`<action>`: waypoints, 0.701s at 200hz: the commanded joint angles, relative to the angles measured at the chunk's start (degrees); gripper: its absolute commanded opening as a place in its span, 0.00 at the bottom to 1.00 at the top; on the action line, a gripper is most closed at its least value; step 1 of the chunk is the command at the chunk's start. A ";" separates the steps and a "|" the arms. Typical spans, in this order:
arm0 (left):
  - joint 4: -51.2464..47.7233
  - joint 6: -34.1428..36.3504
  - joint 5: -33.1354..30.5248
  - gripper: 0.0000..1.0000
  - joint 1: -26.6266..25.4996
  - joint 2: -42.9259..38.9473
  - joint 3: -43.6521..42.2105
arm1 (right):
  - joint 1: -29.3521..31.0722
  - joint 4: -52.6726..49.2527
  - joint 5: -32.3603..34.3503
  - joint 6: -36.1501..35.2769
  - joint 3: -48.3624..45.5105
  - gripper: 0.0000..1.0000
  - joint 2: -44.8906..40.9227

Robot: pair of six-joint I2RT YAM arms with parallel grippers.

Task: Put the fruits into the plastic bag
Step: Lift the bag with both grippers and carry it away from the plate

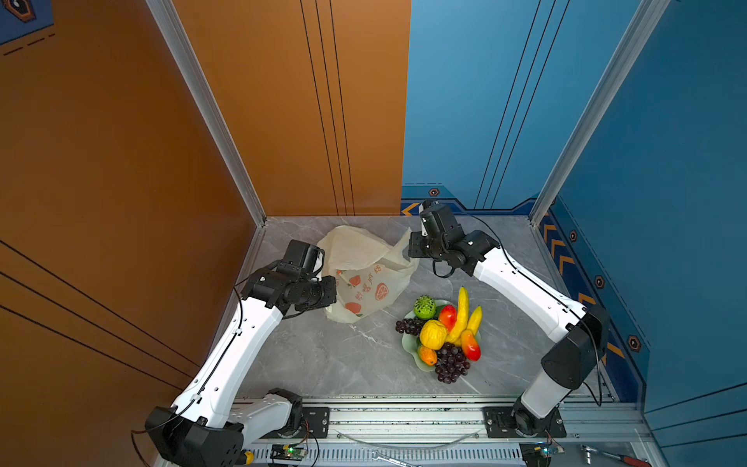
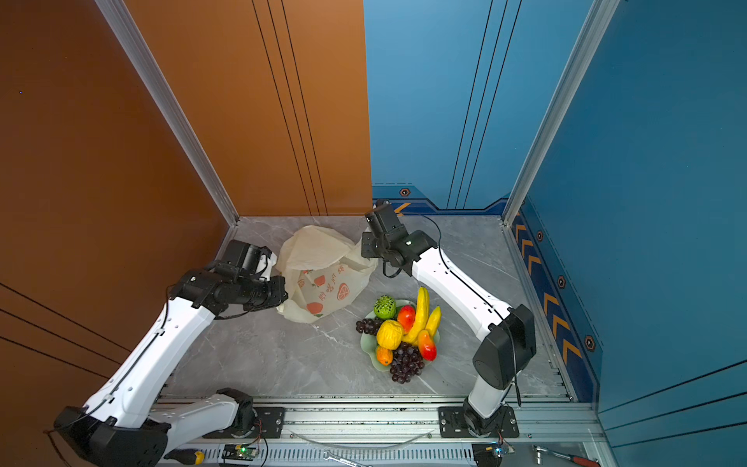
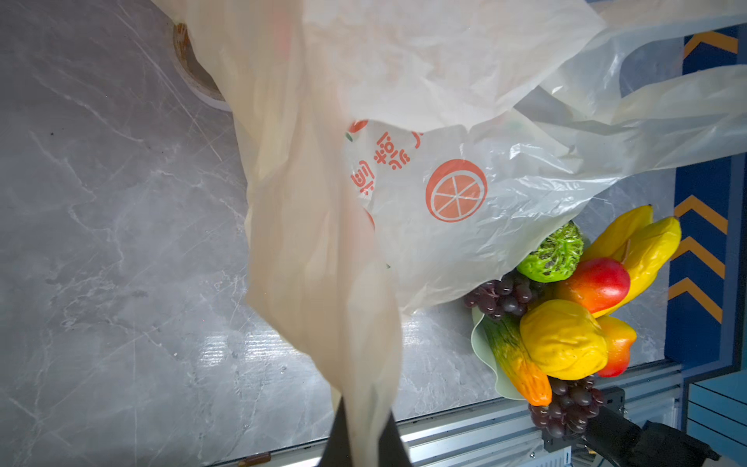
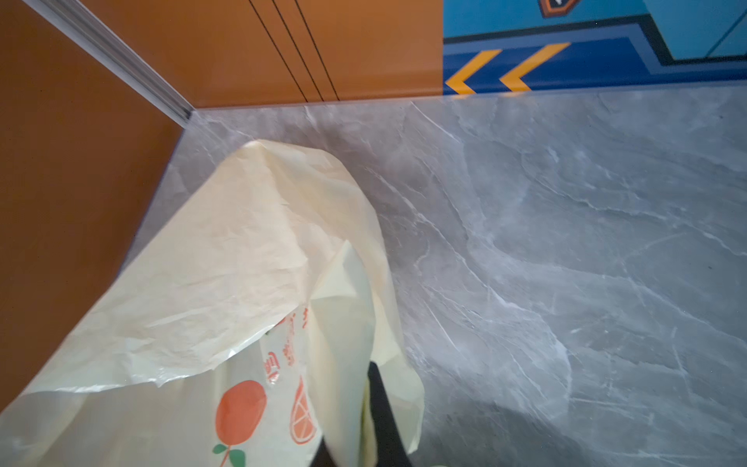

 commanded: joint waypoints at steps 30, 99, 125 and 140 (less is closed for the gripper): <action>-0.28 2.34 1.06 0.00 0.81 0.17 10.09 | 3.75 -0.99 0.80 -2.76 8.71 0.00 -3.35; -3.65 0.73 3.65 0.00 0.99 3.11 22.79 | 4.61 -4.09 2.79 -5.95 16.09 0.00 -3.89; -3.96 -1.89 4.90 0.00 0.89 0.82 20.78 | 5.25 -6.99 2.64 -4.81 15.85 0.00 -4.74; -4.76 -3.42 5.61 0.00 0.48 -0.55 19.71 | 5.65 -8.67 2.71 -4.48 15.83 0.00 -5.76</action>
